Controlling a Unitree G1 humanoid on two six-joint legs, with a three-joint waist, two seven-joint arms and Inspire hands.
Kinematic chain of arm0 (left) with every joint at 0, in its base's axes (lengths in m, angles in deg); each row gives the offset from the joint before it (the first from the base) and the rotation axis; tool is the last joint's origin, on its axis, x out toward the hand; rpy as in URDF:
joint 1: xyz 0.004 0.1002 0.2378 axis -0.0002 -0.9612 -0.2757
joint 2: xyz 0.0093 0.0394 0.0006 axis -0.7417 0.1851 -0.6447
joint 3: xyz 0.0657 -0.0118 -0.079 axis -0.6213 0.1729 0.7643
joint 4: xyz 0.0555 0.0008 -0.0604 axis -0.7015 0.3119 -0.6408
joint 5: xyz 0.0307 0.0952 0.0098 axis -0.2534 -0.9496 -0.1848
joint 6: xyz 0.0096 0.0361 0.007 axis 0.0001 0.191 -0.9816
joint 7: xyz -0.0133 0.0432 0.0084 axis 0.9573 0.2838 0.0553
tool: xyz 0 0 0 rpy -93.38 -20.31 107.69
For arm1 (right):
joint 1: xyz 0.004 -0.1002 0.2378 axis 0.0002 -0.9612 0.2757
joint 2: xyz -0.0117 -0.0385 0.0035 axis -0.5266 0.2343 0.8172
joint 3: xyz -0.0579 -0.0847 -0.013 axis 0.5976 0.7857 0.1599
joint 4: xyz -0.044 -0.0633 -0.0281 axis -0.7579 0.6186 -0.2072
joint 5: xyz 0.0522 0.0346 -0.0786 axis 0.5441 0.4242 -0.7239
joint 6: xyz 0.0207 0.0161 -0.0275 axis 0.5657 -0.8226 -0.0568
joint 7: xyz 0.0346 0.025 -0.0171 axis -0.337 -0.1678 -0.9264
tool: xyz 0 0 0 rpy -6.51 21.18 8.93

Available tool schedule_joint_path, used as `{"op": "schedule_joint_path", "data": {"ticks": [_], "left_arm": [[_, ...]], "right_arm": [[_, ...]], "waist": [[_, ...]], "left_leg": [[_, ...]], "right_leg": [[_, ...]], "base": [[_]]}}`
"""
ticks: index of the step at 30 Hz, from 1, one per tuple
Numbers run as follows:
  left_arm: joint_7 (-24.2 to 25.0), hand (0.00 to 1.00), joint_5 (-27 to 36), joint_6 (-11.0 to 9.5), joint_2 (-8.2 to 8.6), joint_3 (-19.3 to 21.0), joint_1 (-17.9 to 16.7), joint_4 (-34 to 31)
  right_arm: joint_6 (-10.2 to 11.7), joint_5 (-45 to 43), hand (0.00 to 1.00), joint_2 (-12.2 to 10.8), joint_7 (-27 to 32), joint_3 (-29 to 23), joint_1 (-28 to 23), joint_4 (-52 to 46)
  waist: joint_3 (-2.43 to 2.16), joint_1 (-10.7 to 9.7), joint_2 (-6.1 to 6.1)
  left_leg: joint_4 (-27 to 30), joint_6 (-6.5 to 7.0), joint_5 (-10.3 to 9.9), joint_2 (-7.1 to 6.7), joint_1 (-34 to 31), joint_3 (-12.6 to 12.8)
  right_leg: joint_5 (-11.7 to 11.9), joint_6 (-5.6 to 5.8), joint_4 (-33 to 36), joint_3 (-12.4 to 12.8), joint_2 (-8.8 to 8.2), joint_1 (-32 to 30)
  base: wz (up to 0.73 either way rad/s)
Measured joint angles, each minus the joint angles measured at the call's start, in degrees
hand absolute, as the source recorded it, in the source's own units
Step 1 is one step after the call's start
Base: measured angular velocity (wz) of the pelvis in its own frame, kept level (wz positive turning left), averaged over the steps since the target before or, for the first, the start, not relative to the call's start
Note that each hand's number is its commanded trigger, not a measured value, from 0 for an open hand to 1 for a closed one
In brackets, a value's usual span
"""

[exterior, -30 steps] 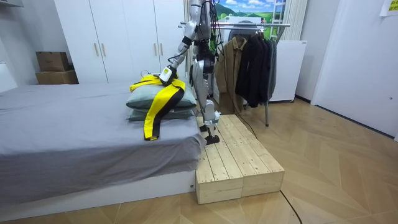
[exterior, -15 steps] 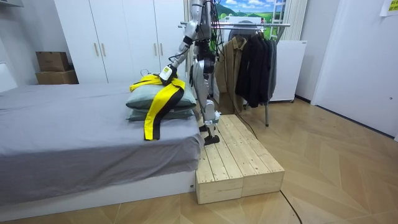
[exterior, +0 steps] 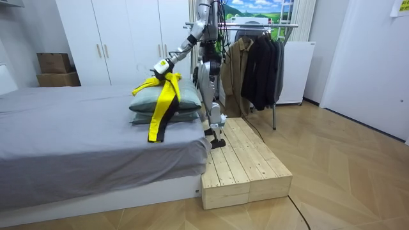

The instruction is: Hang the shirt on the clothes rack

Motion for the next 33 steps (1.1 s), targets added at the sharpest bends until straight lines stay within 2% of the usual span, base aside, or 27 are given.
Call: {"op": "schedule_joint_path", "data": {"ticks": [4, 11, 16, 21, 33], "left_arm": [[0.0, 1.0, -1.7, 0.0, -0.43, 0.0, -0.3, -3.9], [0.7, 1.0, -3.5, 1.1, -0.77, -0.2, -2.2, -11.3], [1.1, 1.0, -4.5, 2.0, -2.3, -0.2, -2.3, -17.4], [1.1, 1.0, -4.4, 3.1, -2.8, -0.2, -2.6, -20.3], [0.7, 1.0, -1.1, 3.0, -3.11, -0.1, -2.8, -22.7]], "right_arm": [[0.0, 0.1, 0.0, 0.3, -0.8, 0.0, -0.6, -0.1], [-0.2, 0.4, 0.0, 0.6, -0.9, -0.5, -1.0, -0.1], [-0.2, 2.3, 0.0, 0.5, -0.9, -1.2, -1.6, 0.1], [-0.3, 2.6, 0.0, 0.5, -0.8, -1.7, -2.2, 0.1], [-1.0, 5.2, 0.0, 0.5, -1.2, -3.4, -3.0, -0.1]], "waist": [[-0.28, 0.0, 0.51], [-0.32, -0.2, 0.92], [-0.31, -0.3, 0.93], [-0.28, -0.3, 0.9], [-0.09, -0.2, 0.61]], "left_leg": [[-0.3, -0.05, 0.0, 0.05, 1.3, -0.1], [0.0, -0.07, -0.1, 0.03, 1.2, -0.3], [0.2, -0.07, -0.1, -0.02, 1.8, -0.8], [0.1, -0.19, -0.1, 0.0, 3.0, -1.1], [0.1, -0.22, -0.2, -0.05, 4.0, -1.1]], "right_leg": [[0.0, 0.01, 0.0, -0.1, 0.05, 1.2], [0.0, 0.01, -0.1, -0.1, 0.1, 1.2], [0.0, 0.01, -0.2, -0.5, 0.04, 2.2], [0.0, 0.01, -0.7, -0.9, 0.05, 3.8], [-0.1, -0.05, -1.0, -0.7, 0.09, 4.8]], "base": [[0.0], [0.0], [0.02], [0.05], [0.0]]}}
